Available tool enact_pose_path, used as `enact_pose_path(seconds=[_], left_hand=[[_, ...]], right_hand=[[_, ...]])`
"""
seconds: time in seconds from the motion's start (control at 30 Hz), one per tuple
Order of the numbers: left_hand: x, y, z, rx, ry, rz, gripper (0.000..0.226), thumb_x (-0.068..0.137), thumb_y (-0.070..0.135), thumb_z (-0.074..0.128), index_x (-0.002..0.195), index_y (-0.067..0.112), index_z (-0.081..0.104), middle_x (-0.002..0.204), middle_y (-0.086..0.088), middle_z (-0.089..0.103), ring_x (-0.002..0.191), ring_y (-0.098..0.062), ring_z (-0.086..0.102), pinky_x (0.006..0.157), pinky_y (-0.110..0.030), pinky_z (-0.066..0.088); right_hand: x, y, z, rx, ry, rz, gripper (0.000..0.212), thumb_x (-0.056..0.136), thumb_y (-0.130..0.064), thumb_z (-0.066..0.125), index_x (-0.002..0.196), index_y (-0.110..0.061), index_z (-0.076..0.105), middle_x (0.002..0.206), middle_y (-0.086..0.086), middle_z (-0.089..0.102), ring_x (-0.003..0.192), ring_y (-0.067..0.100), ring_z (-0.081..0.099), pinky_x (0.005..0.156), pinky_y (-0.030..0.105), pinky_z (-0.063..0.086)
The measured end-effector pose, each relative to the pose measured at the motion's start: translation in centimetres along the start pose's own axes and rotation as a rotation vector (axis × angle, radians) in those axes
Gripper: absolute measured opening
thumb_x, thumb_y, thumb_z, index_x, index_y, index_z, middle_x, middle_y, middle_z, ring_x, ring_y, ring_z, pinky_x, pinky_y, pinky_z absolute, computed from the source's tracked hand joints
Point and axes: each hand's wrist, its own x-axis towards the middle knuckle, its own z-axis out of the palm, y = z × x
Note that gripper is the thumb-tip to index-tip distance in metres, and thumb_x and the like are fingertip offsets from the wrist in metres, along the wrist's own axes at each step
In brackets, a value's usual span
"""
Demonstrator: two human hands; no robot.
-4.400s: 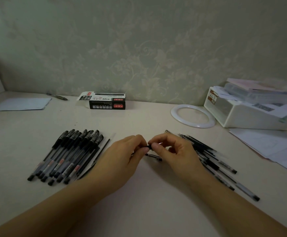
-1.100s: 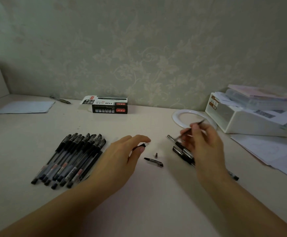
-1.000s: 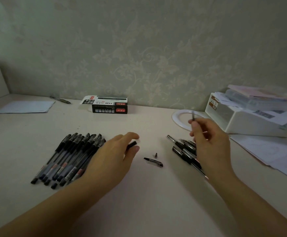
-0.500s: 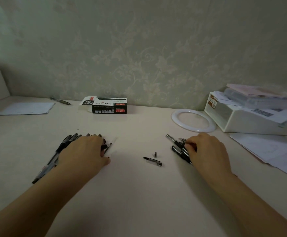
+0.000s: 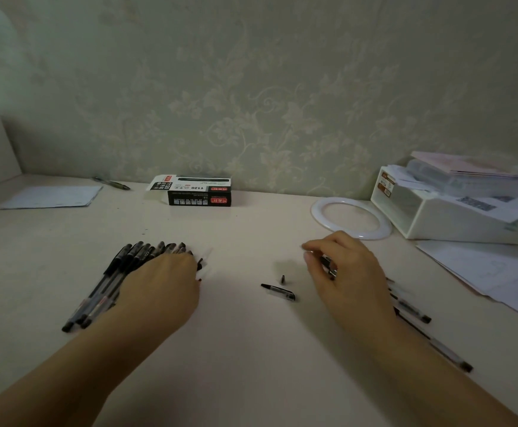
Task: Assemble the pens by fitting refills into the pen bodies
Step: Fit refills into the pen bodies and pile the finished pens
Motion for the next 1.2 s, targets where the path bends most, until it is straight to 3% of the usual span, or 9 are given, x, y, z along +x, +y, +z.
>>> enact_pose_path(seconds=[0.17,0.27,0.33,0.4,0.47,0.67,0.9,1.03,1.2], left_hand=[[0.2,0.8,-0.2,-0.111,0.144,-0.003,0.021,0.101,0.031,0.038,0.086,0.017,0.043,0.073,0.007,0.048,0.060,-0.008,0.045,0.051,-0.022,0.033],[0.3,0.9,0.2,-0.324,0.162,0.040,0.013,0.099,0.028,0.043,0.096,0.016,0.046,0.078,0.003,0.062,0.066,-0.014,0.058,0.062,-0.034,0.052],[0.4,1.1,0.4,-0.498,0.174,0.072,0.009,0.098,0.029,0.048,0.103,0.022,0.048,0.077,0.005,0.065,0.068,-0.008,0.061,0.061,-0.028,0.051],[0.5,1.6,0.5,-0.712,0.121,0.094,0.010,0.095,0.029,0.054,0.105,0.032,0.051,0.070,0.009,0.068,0.065,0.000,0.060,0.055,-0.014,0.041],[0.5,2.2,0.7,-0.944,0.031,0.088,0.010,0.095,0.025,0.056,0.102,0.032,0.058,0.070,0.014,0.071,0.058,0.007,0.058,0.056,-0.014,0.038],[-0.5,3.5,0.9,-1.424,-0.238,-0.060,0.017,0.095,0.022,0.057,0.112,0.024,0.061,0.079,-0.004,0.075,0.037,-0.002,0.040,0.037,-0.012,0.032],[-0.9,3.9,0.6,-1.522,-0.288,-0.009,0.017,0.094,0.026,0.057,0.110,0.026,0.064,0.050,0.009,0.055,0.042,-0.007,0.031,0.038,-0.019,0.025],[-1.0,3.8,0.6,-1.509,-0.322,0.030,0.018,0.097,0.026,0.053,0.112,0.031,0.061,0.052,0.008,0.060,0.041,-0.006,0.029,0.036,-0.018,0.025],[-0.2,3.0,1.4,-1.233,-0.148,0.221,0.019,0.097,0.042,0.044,0.112,0.044,0.056,0.069,0.004,0.067,0.041,-0.001,0.040,0.040,-0.013,0.035]], right_hand=[[-0.3,-1.2,0.5,0.077,-0.014,-0.122,0.015,0.092,-0.014,0.065,0.104,-0.015,0.073,0.093,-0.006,0.066,0.078,0.010,0.057,0.070,0.033,0.051],[-0.5,-1.7,1.0,0.095,-0.060,-0.178,0.016,0.092,-0.016,0.065,0.107,-0.016,0.073,0.093,-0.006,0.065,0.077,0.007,0.054,0.071,0.028,0.049],[-0.7,-1.8,1.2,0.110,-0.076,-0.210,0.018,0.092,-0.015,0.066,0.108,-0.017,0.072,0.093,-0.006,0.064,0.077,0.006,0.052,0.072,0.026,0.048],[-0.7,-1.9,1.3,0.131,-0.094,-0.252,0.021,0.091,-0.013,0.067,0.111,-0.016,0.071,0.093,-0.005,0.064,0.077,0.008,0.054,0.072,0.029,0.050],[-0.7,-1.9,1.4,0.159,-0.113,-0.297,0.024,0.089,-0.013,0.068,0.113,-0.015,0.070,0.094,-0.004,0.064,0.079,0.010,0.056,0.071,0.033,0.052],[-0.9,-2.8,1.6,0.192,-0.214,-0.349,0.032,0.087,-0.033,0.068,0.117,-0.020,0.067,0.100,-0.006,0.061,0.087,0.012,0.056,0.074,0.034,0.049],[-0.9,-2.6,2.0,0.173,-0.179,-0.358,0.030,0.095,-0.027,0.059,0.120,-0.013,0.065,0.103,-0.003,0.068,0.085,0.015,0.058,0.076,0.035,0.049],[-0.9,-2.6,2.2,0.198,-0.120,-0.358,0.027,0.098,-0.024,0.056,0.119,-0.011,0.068,0.104,0.000,0.072,0.087,0.018,0.064,0.077,0.035,0.052],[-0.7,-2.3,1.6,0.559,-0.072,0.036,0.019,0.100,-0.025,0.051,0.103,-0.026,0.070,0.094,-0.013,0.073,0.085,0.007,0.068,0.072,0.017,0.052]])
